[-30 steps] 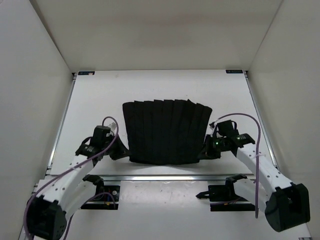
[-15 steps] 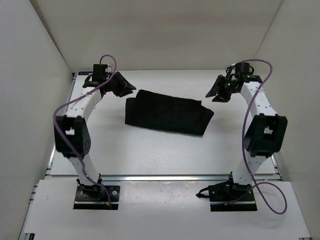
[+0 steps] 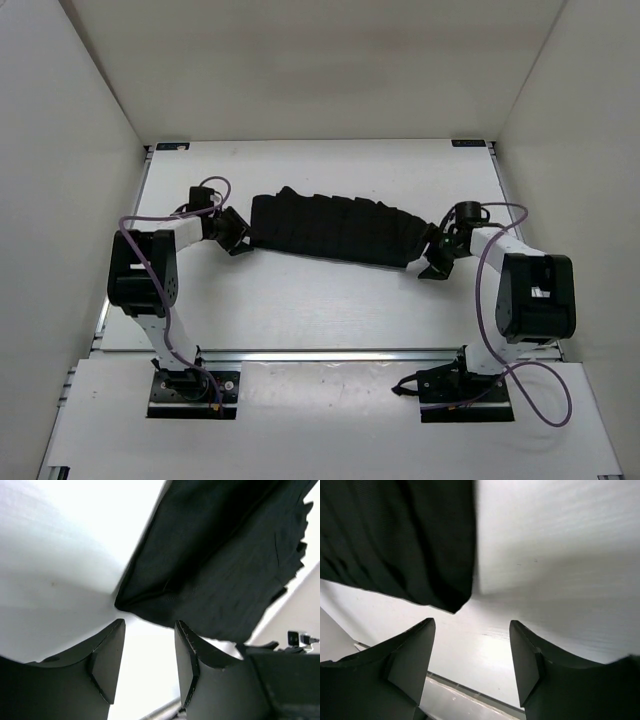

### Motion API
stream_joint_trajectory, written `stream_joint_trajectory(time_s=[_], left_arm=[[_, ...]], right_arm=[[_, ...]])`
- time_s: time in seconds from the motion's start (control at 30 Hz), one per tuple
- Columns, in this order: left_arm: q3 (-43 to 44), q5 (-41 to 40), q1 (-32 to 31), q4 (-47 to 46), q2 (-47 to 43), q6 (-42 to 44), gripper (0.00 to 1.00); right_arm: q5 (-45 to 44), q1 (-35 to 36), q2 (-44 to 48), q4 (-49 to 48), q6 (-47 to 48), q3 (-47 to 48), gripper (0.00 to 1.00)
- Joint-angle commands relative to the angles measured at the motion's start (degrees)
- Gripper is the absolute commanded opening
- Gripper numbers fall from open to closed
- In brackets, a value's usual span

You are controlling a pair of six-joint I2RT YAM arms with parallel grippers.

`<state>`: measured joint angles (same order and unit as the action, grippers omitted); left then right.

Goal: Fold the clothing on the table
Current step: Fold the skirt

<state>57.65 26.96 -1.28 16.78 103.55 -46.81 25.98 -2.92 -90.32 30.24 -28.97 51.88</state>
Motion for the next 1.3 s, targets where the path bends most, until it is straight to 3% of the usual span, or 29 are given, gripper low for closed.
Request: stream_joint_trajectory(time_s=[0.0,0.13,0.2,0.23,0.27,0.33,0.43,0.53,0.63,0.77,0.93,1.07,1.27], left_arm=[[0.7,-6.3,-1.8,-1.3,-2.3,2.3,0.54],[3.2,-11.2,-4.3,-1.4,0.7,1.0,0.55],[3.1,-14.3,-5.2,-4.1,1.6,0.1,0.49],[3.3,-14.1,-5.6,-4.2,1.7,0.1,0.28],[2.9,-13.3,-5.6,-4.9,2.9,0.4,0.0],[1.8,-11.9,-5.8,-4.5,3.3,1.0,0.0],[-2.7,-10.6,-7.4,-4.7,0.0,3.4,0.0],[-11.5,-9.2,-11.4,-6.6,-7.1,2.3,0.0],[-21.7,-8.5,-18.2,-12.6,-16.3,-4.1,0.0],[-30.2,-10.3,-23.8,-24.0,-22.5,-15.0,0.0],[-25.7,-10.6,-23.9,-22.0,-19.4,-14.0,0.0],[-25.3,-10.6,-24.1,-24.8,-19.2,-17.0,0.0],[-24.9,-9.9,-23.1,-21.0,-19.3,-14.6,0.0]], right_arm=[[1.4,1.6,0.1,-11.9,-6.4,-3.3,0.59],[-1.1,2.6,-2.0,-17.6,-12.0,-3.8,0.59],[2.0,2.3,-5.4,-23.1,-14.1,-4.1,0.48],[6.4,1.7,-6.9,-24.4,-14.7,-3.8,0.37],[9.5,1.2,-9.5,-25.4,-14.5,-2.8,0.12],[13.0,-0.1,-11.7,-25.9,-13.8,-1.3,0.0],[13.7,-3.1,-9.1,-16.7,-6.7,-1.6,0.0],[11.3,-9.4,-6.6,-3.0,6.2,-1.0,0.0],[-1.5,-13.5,-3.6,8.0,15.3,0.2,0.0],[-8.2,-14.5,3.9,14.2,15.1,4.3,0.01],[-18.6,8.2,7.2,17.6,6.1,18.9,0.0],[-17.8,27.5,3.5,8.0,0.0,24.2,0.0],[-18.2,42.6,-11.5,-0.4,0.7,33.1,0.01]])
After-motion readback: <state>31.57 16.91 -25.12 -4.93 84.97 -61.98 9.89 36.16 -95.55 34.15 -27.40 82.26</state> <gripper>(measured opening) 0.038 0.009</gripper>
